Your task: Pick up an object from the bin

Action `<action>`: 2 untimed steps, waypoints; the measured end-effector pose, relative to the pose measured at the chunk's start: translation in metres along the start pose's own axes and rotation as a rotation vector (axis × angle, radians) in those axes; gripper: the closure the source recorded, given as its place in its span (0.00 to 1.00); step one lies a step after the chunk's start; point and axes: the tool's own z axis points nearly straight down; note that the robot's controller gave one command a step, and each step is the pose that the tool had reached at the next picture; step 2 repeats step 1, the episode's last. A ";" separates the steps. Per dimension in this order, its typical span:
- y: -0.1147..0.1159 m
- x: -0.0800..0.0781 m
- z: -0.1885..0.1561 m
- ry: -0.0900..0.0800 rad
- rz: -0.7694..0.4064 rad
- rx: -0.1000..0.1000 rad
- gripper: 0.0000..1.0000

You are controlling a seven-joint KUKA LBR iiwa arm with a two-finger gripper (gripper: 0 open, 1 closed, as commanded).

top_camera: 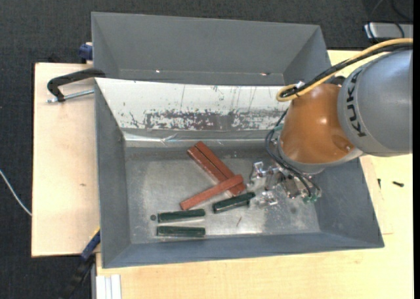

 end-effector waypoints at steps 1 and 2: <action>-0.051 -0.047 -0.137 -0.009 -0.265 0.000 1.00; -0.051 -0.047 -0.137 -0.009 -0.265 0.000 1.00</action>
Offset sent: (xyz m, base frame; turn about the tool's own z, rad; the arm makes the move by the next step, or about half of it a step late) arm 0.0000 0.0000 0.0000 0.0000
